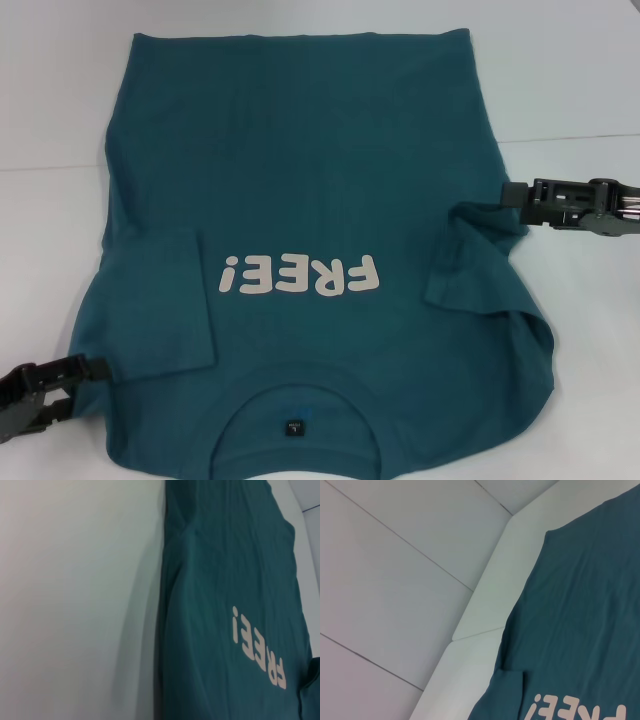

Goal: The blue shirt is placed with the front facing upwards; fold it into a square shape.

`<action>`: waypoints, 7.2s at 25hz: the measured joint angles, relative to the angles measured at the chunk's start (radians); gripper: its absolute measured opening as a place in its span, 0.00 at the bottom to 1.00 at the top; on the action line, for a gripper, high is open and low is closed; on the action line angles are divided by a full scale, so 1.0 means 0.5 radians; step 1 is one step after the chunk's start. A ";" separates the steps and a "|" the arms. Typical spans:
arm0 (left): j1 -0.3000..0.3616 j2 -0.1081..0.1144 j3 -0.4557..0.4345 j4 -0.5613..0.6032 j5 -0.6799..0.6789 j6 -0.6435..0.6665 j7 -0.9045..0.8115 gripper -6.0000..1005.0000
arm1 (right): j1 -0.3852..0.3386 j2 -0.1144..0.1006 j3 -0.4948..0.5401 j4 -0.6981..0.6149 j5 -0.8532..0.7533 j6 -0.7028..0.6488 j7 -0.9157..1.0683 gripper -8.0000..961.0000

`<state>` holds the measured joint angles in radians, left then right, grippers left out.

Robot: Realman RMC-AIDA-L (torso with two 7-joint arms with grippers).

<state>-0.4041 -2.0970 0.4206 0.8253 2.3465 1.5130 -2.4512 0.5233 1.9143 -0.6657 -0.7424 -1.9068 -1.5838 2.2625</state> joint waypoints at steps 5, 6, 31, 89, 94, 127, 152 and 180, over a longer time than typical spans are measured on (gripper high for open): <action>0.004 0.000 0.000 0.000 0.013 -0.008 -0.043 0.90 | 0.006 0.000 0.000 0.000 0.000 0.001 0.000 0.98; 0.003 0.000 -0.002 0.000 0.012 -0.013 -0.046 0.90 | 0.007 0.000 0.000 0.000 0.000 0.002 0.000 0.98; -0.079 0.025 -0.014 -0.128 -0.002 -0.105 -0.097 0.90 | -0.007 -0.003 0.000 0.000 0.003 -0.005 -0.006 0.98; -0.099 0.092 -0.269 -0.191 0.021 0.121 0.083 0.05 | -0.013 -0.018 -0.007 0.001 0.000 -0.011 0.009 0.98; -0.107 0.092 -0.257 -0.243 0.045 0.052 0.086 0.05 | -0.008 -0.018 -0.012 0.004 0.000 -0.011 0.008 0.98; -0.087 0.090 -0.307 -0.244 0.005 0.105 0.334 0.30 | 0.002 -0.021 -0.008 0.031 0.000 -0.011 -0.002 0.98; -0.061 0.089 -0.302 -0.204 -0.204 0.318 0.438 0.66 | -0.005 -0.028 -0.003 0.031 0.000 -0.014 -0.006 0.98; 0.046 0.086 -0.347 -0.013 0.017 0.231 0.111 0.70 | 0.006 -0.034 -0.010 0.031 0.000 -0.017 0.008 0.98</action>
<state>-0.3810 -2.0541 0.2471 0.8188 2.3551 1.6283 -2.3957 0.5262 1.8974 -0.6706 -0.7271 -1.9067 -1.5922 2.2666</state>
